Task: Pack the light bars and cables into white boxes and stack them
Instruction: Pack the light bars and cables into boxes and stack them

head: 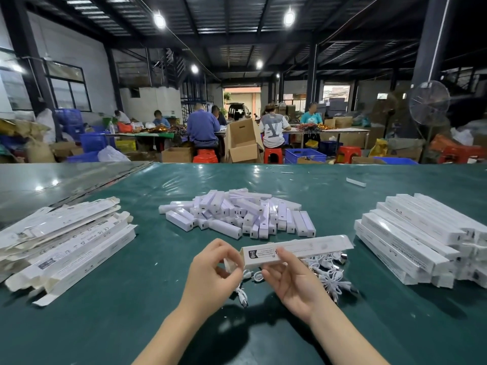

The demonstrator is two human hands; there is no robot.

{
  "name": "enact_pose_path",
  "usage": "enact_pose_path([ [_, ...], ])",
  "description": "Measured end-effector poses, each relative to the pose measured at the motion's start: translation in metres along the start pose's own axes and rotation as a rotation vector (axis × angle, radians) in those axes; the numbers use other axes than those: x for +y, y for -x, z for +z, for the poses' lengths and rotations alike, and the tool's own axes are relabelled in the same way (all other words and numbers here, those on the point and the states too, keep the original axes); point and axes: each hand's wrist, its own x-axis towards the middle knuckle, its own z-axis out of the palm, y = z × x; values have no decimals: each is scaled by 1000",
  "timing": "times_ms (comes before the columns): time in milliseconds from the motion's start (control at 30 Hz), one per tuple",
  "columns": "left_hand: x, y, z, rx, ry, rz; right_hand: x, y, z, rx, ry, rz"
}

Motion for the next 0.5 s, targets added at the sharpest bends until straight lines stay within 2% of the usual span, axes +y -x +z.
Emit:
enact_pose_path([
  [333,6,-1,-7,-120,2,18,3,0,-1,-41,-28,45],
  [500,4,-2,-10,-121,49,-88,3,0,-2,-35,13,33],
])
